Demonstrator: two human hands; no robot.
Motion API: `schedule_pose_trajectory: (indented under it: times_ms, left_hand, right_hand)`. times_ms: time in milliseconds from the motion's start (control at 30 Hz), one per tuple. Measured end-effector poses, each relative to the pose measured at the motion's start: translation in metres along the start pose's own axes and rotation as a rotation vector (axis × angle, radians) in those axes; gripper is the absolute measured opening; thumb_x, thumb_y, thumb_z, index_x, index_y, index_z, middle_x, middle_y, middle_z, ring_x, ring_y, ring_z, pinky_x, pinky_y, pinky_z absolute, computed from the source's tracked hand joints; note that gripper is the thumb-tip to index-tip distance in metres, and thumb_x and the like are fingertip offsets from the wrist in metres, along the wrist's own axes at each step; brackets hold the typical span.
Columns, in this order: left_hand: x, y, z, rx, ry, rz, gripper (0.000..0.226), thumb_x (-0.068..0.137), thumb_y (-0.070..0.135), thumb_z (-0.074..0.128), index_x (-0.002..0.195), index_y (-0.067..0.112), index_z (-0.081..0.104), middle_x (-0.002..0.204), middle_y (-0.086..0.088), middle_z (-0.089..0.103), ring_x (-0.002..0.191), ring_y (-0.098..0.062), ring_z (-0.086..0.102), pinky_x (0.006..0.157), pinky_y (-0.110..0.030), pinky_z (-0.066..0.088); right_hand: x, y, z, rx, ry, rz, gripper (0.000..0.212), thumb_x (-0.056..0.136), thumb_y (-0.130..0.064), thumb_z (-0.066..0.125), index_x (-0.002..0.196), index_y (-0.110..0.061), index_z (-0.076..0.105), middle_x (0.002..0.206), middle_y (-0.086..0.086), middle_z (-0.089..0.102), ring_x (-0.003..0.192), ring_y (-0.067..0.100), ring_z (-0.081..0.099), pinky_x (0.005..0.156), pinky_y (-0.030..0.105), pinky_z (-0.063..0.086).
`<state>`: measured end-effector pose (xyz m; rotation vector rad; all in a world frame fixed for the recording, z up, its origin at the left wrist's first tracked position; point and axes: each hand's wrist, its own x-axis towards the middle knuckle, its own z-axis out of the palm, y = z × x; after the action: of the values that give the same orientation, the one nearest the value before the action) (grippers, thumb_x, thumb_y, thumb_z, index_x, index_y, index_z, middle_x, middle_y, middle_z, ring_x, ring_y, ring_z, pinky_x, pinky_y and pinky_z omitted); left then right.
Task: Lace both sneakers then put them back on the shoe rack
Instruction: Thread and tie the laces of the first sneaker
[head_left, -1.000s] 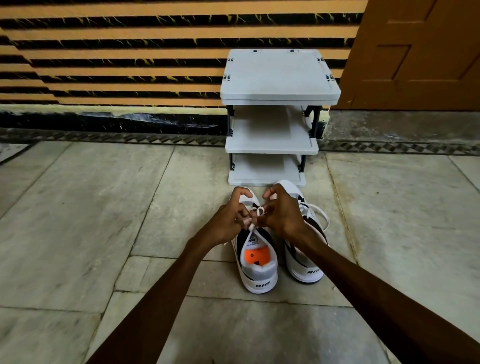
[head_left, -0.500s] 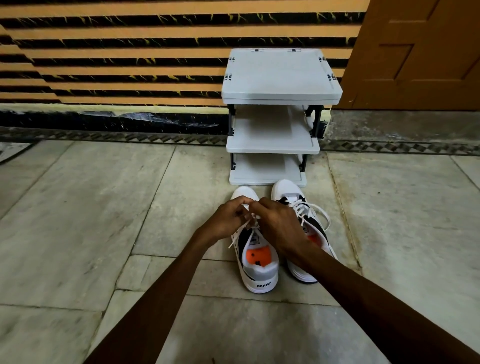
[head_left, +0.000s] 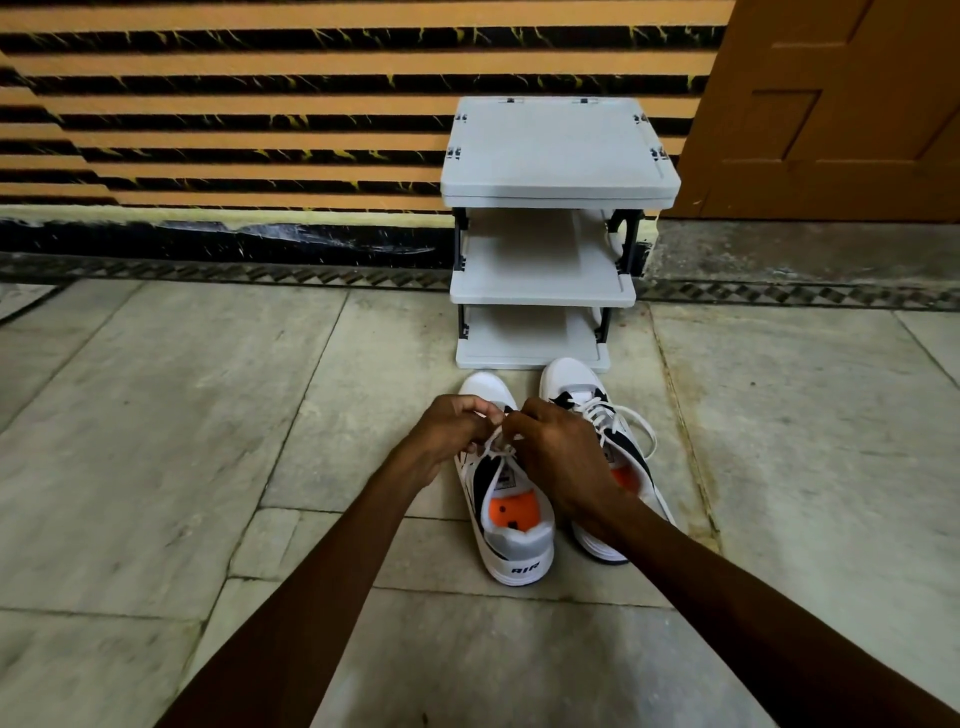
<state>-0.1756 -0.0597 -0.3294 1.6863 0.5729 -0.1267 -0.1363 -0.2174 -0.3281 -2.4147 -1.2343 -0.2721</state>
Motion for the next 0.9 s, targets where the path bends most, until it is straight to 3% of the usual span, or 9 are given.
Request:
schedule_pose_trajectory:
  times_ms: [167, 300, 500, 633, 700, 767, 900]
  left_hand:
    - [0.001, -0.017, -0.010, 0.238, 0.206, 0.109, 0.005, 0.082, 0.015, 0.073, 0.084, 0.013, 0.077, 0.067, 0.000, 0.070, 0.057, -0.001, 0.062, 0.054, -0.009, 0.047]
    - [-0.001, -0.031, -0.024, 0.336, 0.322, 0.137, 0.006, 0.080, 0.015, 0.073, 0.081, 0.010, 0.077, 0.061, -0.002, 0.068, 0.059, -0.010, 0.064, 0.068, -0.022, 0.051]
    - [-0.001, -0.041, -0.025, 0.246, 0.323, 0.120, 0.009, 0.082, 0.018, 0.073, 0.073, 0.014, 0.073, 0.058, -0.006, 0.069, 0.052, -0.014, 0.063, 0.067, -0.030, 0.055]
    - [-0.003, -0.036, -0.025, -0.042, 0.311, 0.081, 0.015, 0.081, 0.007, 0.073, 0.068, 0.015, 0.072, 0.051, -0.001, 0.066, 0.047, -0.012, 0.058, 0.054, -0.023, 0.052]
    - [-0.002, -0.034, -0.025, -0.137, 0.289, 0.073, 0.016, 0.081, 0.005, 0.071, 0.068, 0.014, 0.072, 0.051, 0.001, 0.065, 0.046, -0.012, 0.057, 0.053, -0.023, 0.050]
    - [-0.002, -0.032, -0.025, -0.128, 0.295, 0.093, 0.015, 0.082, 0.007, 0.071, 0.069, 0.014, 0.072, 0.053, 0.000, 0.065, 0.048, -0.012, 0.056, 0.051, -0.022, 0.050]
    - [0.000, -0.033, -0.021, 0.160, 0.363, 0.191, 0.016, 0.085, 0.024, 0.070, 0.075, 0.012, 0.071, 0.063, -0.002, 0.067, 0.044, -0.003, 0.054, 0.054, -0.020, 0.047]
  right_hand:
    - [-0.010, 0.000, -0.004, -0.022, -0.009, 0.118, 0.014, 0.072, -0.014, 0.076, 0.086, -0.018, 0.076, 0.079, 0.005, 0.069, 0.074, 0.025, 0.063, 0.060, 0.031, 0.049]
    - [-0.020, 0.007, -0.012, 0.046, -0.076, 0.273, 0.012, 0.082, -0.022, 0.069, 0.091, -0.022, 0.076, 0.088, 0.005, 0.067, 0.077, 0.027, 0.065, 0.061, 0.026, 0.039]
    - [-0.024, 0.018, -0.013, 0.275, -0.150, 0.394, 0.016, 0.079, -0.009, 0.068, 0.081, -0.022, 0.077, 0.079, 0.000, 0.072, 0.069, 0.013, 0.064, 0.061, 0.021, 0.040]
    - [-0.019, 0.015, -0.025, 0.662, -0.180, 0.566, 0.010, 0.081, -0.004, 0.073, 0.087, -0.009, 0.078, 0.070, 0.004, 0.069, 0.051, -0.003, 0.056, 0.050, 0.001, 0.038]
    - [-0.018, 0.014, -0.029, 0.909, -0.232, 0.612, 0.013, 0.082, 0.000, 0.072, 0.094, -0.001, 0.075, 0.065, 0.010, 0.064, 0.044, -0.004, 0.054, 0.049, 0.004, 0.041]
    - [-0.015, 0.015, -0.027, 1.063, -0.256, 0.633, 0.013, 0.083, 0.001, 0.070, 0.096, 0.001, 0.074, 0.065, 0.006, 0.067, 0.052, 0.002, 0.061, 0.055, 0.012, 0.051]
    - [-0.004, 0.012, -0.021, 1.074, -0.238, 0.709, 0.014, 0.083, -0.008, 0.072, 0.094, 0.001, 0.074, 0.065, 0.002, 0.068, 0.053, 0.004, 0.059, 0.055, 0.016, 0.054]
